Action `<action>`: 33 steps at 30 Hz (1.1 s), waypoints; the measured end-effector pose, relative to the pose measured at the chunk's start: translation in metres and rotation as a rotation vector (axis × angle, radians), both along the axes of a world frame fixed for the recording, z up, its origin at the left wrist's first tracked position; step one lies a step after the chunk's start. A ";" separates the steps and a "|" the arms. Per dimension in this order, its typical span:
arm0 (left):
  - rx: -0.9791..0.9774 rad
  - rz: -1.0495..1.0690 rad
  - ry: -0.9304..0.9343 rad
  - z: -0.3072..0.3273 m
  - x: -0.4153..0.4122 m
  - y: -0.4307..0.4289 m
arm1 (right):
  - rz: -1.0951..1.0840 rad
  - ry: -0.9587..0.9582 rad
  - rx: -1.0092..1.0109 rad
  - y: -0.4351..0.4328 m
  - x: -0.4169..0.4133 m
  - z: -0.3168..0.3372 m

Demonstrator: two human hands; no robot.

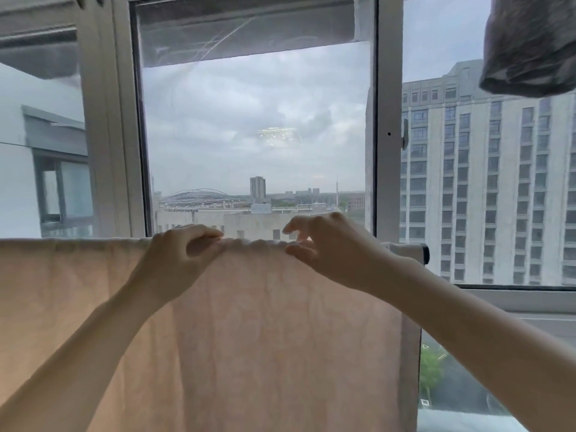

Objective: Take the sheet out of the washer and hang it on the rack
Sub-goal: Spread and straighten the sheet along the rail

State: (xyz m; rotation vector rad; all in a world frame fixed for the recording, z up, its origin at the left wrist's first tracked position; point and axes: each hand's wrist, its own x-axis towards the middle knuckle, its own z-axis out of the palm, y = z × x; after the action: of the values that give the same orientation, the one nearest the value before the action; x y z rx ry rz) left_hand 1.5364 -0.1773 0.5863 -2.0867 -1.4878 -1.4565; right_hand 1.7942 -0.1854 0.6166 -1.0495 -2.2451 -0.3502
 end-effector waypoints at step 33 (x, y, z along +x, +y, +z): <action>0.008 0.029 0.099 -0.007 -0.100 0.017 | -0.060 0.100 0.067 0.007 -0.097 -0.007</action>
State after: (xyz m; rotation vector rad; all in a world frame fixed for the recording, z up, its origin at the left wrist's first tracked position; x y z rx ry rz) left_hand 1.4369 -0.1599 0.5792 -2.0904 -1.4668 -1.3267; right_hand 1.6972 -0.1786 0.6096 -1.0770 -2.1026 -0.3865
